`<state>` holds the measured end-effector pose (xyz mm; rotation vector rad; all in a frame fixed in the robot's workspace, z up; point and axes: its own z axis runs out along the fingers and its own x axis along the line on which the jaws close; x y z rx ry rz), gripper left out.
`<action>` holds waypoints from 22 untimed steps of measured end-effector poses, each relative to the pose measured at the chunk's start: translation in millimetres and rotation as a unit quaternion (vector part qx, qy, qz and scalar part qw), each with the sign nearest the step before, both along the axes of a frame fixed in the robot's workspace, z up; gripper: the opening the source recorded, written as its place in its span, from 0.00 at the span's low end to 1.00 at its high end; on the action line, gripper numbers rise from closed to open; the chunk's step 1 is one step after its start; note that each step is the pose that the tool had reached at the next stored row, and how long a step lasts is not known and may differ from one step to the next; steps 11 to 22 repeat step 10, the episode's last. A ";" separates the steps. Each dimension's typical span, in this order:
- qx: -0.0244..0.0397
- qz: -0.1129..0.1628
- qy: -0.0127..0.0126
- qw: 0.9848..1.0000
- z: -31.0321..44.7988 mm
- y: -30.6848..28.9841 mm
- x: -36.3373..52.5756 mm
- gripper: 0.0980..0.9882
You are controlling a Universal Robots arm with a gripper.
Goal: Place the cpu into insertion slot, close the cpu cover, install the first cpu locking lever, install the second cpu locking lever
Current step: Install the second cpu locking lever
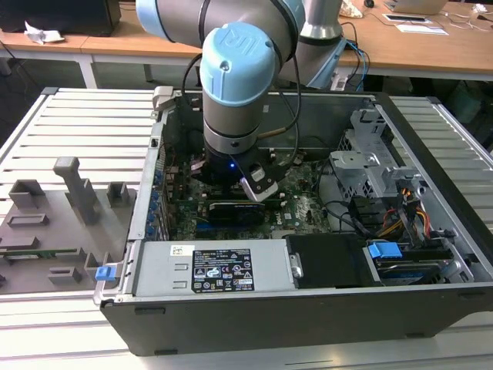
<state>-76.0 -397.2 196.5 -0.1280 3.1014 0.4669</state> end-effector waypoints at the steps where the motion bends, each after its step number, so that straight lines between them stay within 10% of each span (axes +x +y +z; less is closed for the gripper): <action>1: 0.000 0.000 0.000 1.000 1.9 0.1 0.0 0.01; 9: 0.000 0.000 0.000 1.000 25.6 0.1 0.0 0.01; 22: 0.000 0.000 0.000 1.000 26.1 0.1 0.0 0.01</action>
